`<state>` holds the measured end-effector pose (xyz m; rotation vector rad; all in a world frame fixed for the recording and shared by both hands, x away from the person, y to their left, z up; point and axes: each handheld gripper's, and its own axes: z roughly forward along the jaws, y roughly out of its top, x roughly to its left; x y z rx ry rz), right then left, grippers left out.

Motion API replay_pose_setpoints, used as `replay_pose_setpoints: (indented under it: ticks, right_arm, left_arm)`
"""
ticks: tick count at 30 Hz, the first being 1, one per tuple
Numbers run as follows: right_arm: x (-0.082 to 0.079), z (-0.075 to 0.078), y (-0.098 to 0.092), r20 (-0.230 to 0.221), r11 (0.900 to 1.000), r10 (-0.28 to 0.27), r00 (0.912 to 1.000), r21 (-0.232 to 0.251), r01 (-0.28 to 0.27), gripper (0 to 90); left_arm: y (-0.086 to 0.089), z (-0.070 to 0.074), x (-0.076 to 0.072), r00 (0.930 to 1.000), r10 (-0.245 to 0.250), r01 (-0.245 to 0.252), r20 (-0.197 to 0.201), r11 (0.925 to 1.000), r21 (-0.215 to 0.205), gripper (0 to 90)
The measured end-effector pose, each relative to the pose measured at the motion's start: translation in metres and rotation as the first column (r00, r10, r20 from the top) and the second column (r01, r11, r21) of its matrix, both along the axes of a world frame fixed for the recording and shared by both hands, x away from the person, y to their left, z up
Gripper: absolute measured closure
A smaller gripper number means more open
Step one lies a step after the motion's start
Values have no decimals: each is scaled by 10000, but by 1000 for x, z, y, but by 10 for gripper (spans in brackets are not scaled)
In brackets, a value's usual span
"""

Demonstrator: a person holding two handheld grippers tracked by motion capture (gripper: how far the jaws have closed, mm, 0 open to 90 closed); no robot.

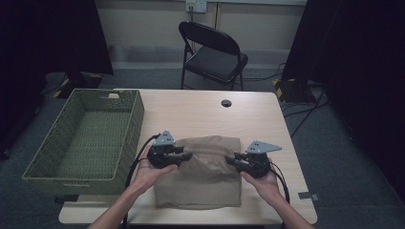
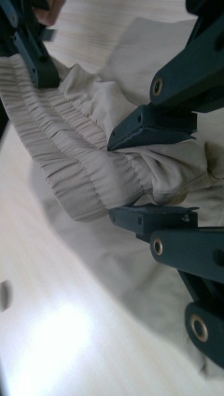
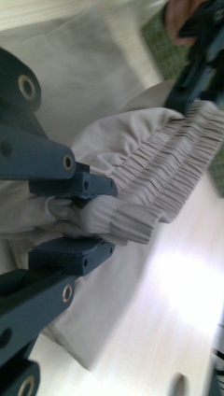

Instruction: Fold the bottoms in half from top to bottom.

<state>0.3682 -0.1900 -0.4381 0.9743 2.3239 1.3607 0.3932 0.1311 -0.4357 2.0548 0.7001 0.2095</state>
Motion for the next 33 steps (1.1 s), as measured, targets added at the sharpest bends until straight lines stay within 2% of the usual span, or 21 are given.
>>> replay_pose_setpoints:
  ticks: [2,6,10,12,15,17,18,19,21,24,25,27,29,31,33]
  right_arm:
    - [0,-11,1,-193,9998,-40,9998,-213,36,706]
    - [2,-23,0,-486,9983,-51,9988,-588,22,704]
    - [1,-32,0,-639,9962,-122,9979,-865,66,698]
    - [0,-35,1,-714,9946,-82,9974,-1039,7,691]
    - [-2,-36,-1,-775,9939,-13,9970,-1101,-72,665]
    - [-3,-36,-3,-801,9943,1,9968,-1064,-86,634]
    - [-3,-35,-3,-785,9947,-12,9969,-1023,-69,609]
    - [-3,-33,-4,-762,9955,-18,9971,-946,-54,562]
    - [-2,-29,-6,-723,9975,-58,9974,-713,6,490]
    - [-2,-18,-12,-421,9999,-138,9990,-37,136,460]
    - [-2,-12,-15,-324,9994,-232,9992,248,240,482]
    - [1,-5,-20,-117,9979,-405,9991,495,411,609]
    - [7,0,-25,69,9936,-954,9954,606,948,678]
    - [15,-1,-29,-103,9901,-1280,9917,574,1284,706]
    - [22,-10,-28,-437,9893,-1415,9890,304,1429,720]
  left_arm:
    - [-1,-7,0,9998,-20,16,-217,9999,-163,621]
    - [-2,-21,-1,9979,25,-26,-652,10000,-9,584]
    - [4,-22,1,9958,191,-235,-899,9986,-482,483]
    - [6,-24,3,9942,341,-403,-1019,9975,-589,442]
    - [5,-26,7,9915,367,-498,-1249,9934,-1033,424]
    - [0,-28,9,9901,311,-452,-1371,9939,-1007,428]
    - [-4,-29,9,9911,279,-404,-1298,9946,-951,498]
    - [-6,-29,8,9933,275,-363,-1121,9963,-779,525]
    - [-8,-27,8,9946,171,-245,-1026,9972,-712,569]
    - [-5,-25,3,9963,-21,-36,-855,9978,-666,593]
    - [-5,-24,2,9966,-53,-5,-828,9976,-697,594]
    - [-5,-23,-2,9975,-164,121,-685,9980,-625,595]
    - [-4,-21,-6,9978,-245,207,-620,9979,-608,595]
    - [-2,-21,-9,9977,-316,279,-596,9977,-625,596]
    - [-1,-21,-10,9975,-369,329,-611,9973,-659,598]
